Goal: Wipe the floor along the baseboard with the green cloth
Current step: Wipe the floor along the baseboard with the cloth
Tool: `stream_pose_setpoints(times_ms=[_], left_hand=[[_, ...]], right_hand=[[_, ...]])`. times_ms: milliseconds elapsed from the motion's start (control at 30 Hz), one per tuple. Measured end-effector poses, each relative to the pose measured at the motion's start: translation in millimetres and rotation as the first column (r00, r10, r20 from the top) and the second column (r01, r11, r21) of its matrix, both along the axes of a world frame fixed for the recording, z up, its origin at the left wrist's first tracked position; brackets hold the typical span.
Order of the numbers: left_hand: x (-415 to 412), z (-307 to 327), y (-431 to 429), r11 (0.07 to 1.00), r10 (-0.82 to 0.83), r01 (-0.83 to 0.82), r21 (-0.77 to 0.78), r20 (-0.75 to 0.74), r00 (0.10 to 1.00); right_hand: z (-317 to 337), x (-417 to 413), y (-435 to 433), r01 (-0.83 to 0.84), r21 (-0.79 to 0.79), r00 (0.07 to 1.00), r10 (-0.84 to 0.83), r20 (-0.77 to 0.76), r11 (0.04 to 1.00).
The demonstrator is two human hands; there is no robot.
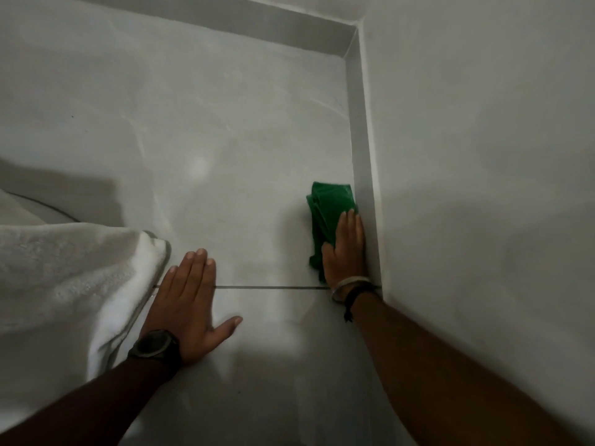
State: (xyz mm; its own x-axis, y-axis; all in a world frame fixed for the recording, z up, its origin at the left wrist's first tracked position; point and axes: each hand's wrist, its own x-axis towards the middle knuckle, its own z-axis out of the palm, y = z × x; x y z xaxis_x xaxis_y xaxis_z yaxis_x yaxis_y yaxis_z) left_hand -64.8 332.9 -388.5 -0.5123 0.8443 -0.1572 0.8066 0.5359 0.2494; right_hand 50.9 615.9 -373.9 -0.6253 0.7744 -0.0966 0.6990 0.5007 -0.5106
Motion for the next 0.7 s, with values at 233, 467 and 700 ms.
stream_pose_setpoints(times_ms=[233, 467, 700], left_hand=[[1, 4, -1, 1.0, -0.003, 0.002, -0.029, -0.012, 1.0], [3, 5, -2, 0.999, 0.005, -0.006, -0.054, -0.015, 1.0], [3, 0, -1, 0.999, 0.006, -0.007, -0.041, -0.035, 0.999]], right_hand=[[-5, 79, -72, 0.024, 0.024, 1.0, -0.025, 0.013, 0.999], [-9, 192, -169, 0.006, 0.042, 0.999, -0.007, 0.033, 0.999], [-14, 197, -175, 0.03, 0.036, 0.999, -0.031, 0.025, 0.999]])
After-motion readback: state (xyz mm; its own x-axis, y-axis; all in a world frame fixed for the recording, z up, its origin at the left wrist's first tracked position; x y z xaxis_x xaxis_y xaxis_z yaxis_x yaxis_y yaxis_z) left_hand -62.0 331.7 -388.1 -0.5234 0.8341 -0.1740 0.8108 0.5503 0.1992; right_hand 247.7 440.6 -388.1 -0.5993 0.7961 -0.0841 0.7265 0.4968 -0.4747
